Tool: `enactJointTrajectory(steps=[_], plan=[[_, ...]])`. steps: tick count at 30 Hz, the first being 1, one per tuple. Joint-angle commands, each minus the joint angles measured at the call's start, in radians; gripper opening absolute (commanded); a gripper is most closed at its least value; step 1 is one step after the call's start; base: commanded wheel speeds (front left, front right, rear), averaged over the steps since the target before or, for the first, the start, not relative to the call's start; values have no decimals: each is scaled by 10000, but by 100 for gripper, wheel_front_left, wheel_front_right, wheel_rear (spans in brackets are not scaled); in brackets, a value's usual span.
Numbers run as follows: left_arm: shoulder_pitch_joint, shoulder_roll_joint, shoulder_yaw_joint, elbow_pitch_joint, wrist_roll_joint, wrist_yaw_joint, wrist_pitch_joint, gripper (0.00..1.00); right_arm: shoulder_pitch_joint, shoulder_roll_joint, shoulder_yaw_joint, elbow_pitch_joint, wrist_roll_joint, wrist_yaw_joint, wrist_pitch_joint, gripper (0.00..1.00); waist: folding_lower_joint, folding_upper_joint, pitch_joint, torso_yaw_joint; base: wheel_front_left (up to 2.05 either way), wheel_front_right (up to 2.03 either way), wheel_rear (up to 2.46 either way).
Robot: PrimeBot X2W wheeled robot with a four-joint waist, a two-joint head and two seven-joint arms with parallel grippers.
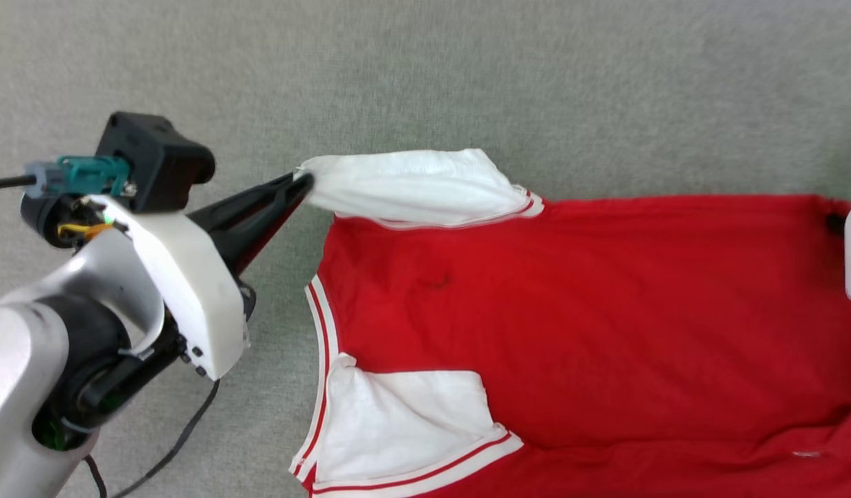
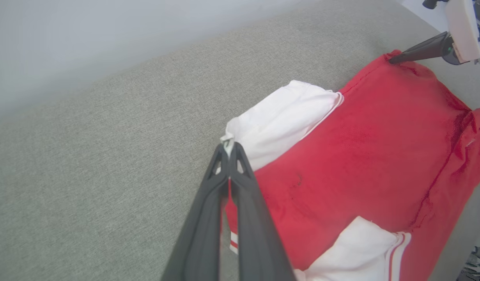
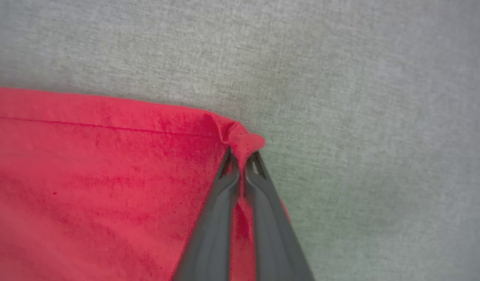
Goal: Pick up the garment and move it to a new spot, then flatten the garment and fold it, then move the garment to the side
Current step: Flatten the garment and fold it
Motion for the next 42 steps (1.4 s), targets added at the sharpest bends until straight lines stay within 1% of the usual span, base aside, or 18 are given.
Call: enactJointTrajectory(steps=[1,8,14,20,24,29,32,35,40,41,42], plan=[[205,19,51,27,22,68,-104,0,271,66,-50,40,58,0,-107,0,0,0,-496,-121,0,0,0],[1371,94,91,-143,-242,440,-457,0,1545,232,-897,-612,619,-2,-961,0,0,0,-1724,-66,0,0,0],[2689,217,-167,-402,-450,763,-574,0,3532,331,-1593,-1732,965,-2,-1342,0,0,0,-2569,86,0,0,0],[4021,364,-756,-402,-607,826,-508,0,5519,623,-1983,-2601,1121,-2,-1434,0,0,0,-2942,95,0,0,0],[4724,259,-1019,-224,-825,837,-687,0,6418,751,-1989,-2785,1137,-2,-1446,0,0,0,-3021,65,0,0,0],[5300,273,-1346,270,-984,769,-605,0,6988,494,-1604,-2634,925,-2,-1572,0,0,0,-2995,4,0,0,0],[5417,201,-1441,722,-1096,583,-690,0,7062,283,-1241,-2314,824,-2,-1878,0,0,0,-2918,-22,0,0,0],[5248,126,-1590,1215,-919,306,-772,0,7005,27,-873,-1909,805,-2,-2239,0,0,0,-2812,-31,0,0,0],[4945,-208,-1904,1940,-583,-239,-1096,0,6718,-145,-458,-1212,917,-4,-2721,0,0,0,-2699,-71,0,0,0],[4886,-218,-2009,2117,-470,-332,-1115,0,6674,-169,-375,-1086,942,-5,-2779,40,0,0,-2700,-83,0,0,0],[4823,-249,-2120,2239,-349,-425,-1138,0,6616,-202,-300,-982,949,-5,-2848,100,0,0,-2706,-93,0,0,0]])
